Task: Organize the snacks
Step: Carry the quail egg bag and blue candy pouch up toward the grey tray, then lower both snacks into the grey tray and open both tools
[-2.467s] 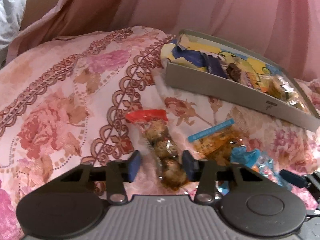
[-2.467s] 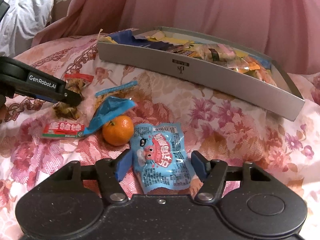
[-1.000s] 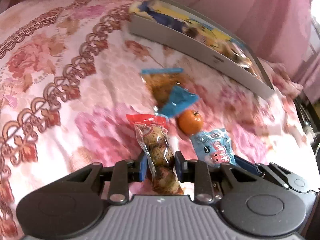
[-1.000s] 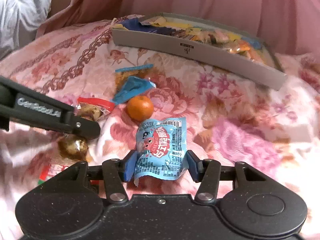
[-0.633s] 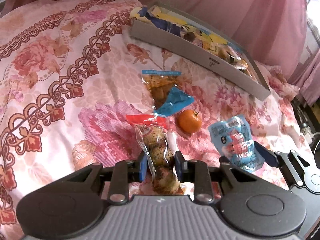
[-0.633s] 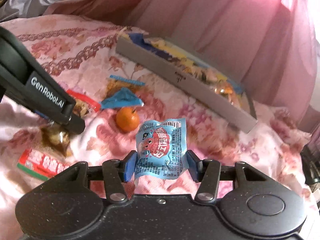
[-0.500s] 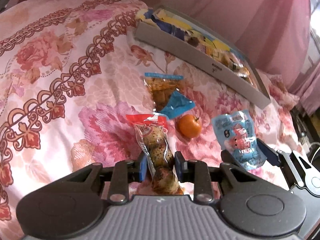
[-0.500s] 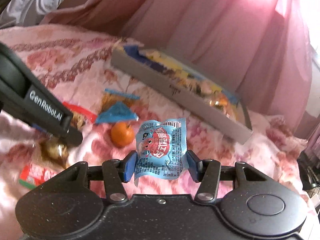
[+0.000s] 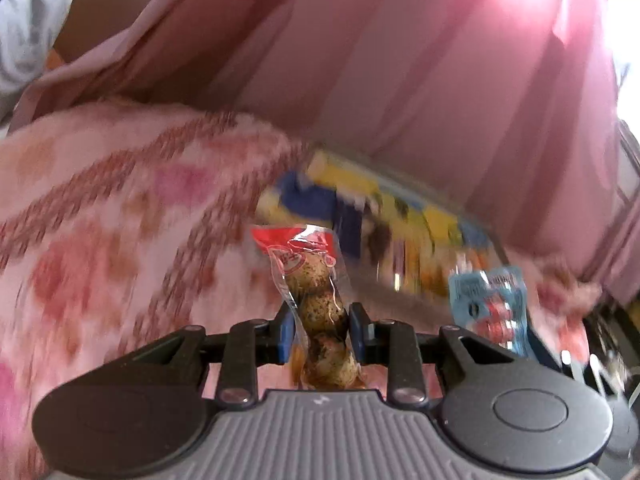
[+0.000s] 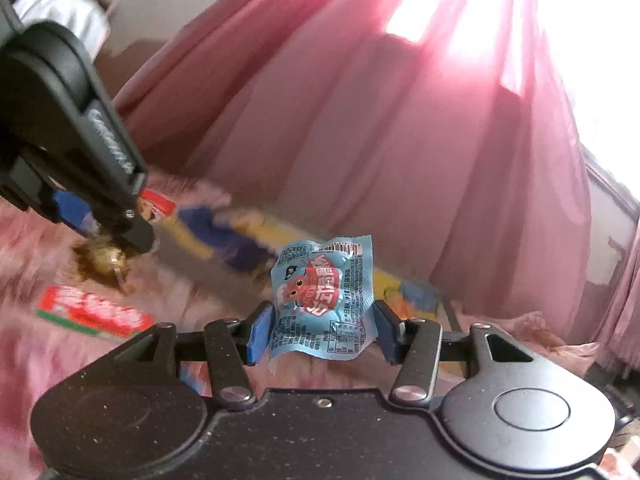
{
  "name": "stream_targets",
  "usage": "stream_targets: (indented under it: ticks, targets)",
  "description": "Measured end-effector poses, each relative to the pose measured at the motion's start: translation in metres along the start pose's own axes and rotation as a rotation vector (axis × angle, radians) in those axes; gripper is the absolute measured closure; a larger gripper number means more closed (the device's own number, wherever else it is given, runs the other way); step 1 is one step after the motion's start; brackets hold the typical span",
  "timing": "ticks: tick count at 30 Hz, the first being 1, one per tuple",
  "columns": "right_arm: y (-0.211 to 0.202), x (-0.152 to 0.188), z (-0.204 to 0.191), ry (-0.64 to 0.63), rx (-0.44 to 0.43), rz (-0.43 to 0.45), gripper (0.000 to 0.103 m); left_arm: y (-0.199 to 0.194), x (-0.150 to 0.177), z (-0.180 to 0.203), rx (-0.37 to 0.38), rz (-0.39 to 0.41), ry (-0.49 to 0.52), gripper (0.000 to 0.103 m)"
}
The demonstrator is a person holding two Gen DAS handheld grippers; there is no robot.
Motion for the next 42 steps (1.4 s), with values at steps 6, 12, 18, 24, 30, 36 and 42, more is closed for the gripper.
stream_targets:
  ticks: [6, 12, 18, 24, 30, 36, 42]
  targets:
    - [0.043, -0.019, 0.02, 0.057, 0.012, 0.086, 0.048, 0.048, -0.059, 0.042, -0.007, 0.131, 0.08, 0.072]
    - [0.077, -0.01, 0.025, 0.064, 0.005, 0.066, 0.048, 0.103, -0.08, 0.062, -0.046, 0.137, 0.156, 0.072]
    - [0.099, -0.006, 0.03, 0.091, -0.006, 0.027, 0.048, 0.131, -0.075, 0.069, -0.058, 0.07, 0.284, 0.072]
    - [0.108, -0.007, 0.021, 0.105, -0.053, -0.02, 0.048, 0.147, -0.066, 0.067, -0.081, 0.008, 0.34, 0.072]
    - [0.113, -0.005, 0.023, 0.124, -0.068, -0.036, 0.047, 0.152, -0.059, 0.065, -0.089, -0.008, 0.335, 0.072]
    - [0.115, -0.002, 0.02, 0.132, -0.081, -0.047, 0.048, 0.155, -0.058, 0.055, -0.098, -0.036, 0.245, 0.07]
    - [0.118, -0.003, 0.018, 0.125, -0.08, -0.046, 0.04, 0.151, -0.057, 0.05, -0.144, -0.029, 0.252, 0.041]
Point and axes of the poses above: each gripper's, at about its wrist camera, not at the fingertips, and y roughly the way its jaws point, z to its right, x to its underside, the point moved 3 cm from there along y, roughly the way its jaws point, and after that the axes turned 13 degrees about -y, right-handed, at the moved point
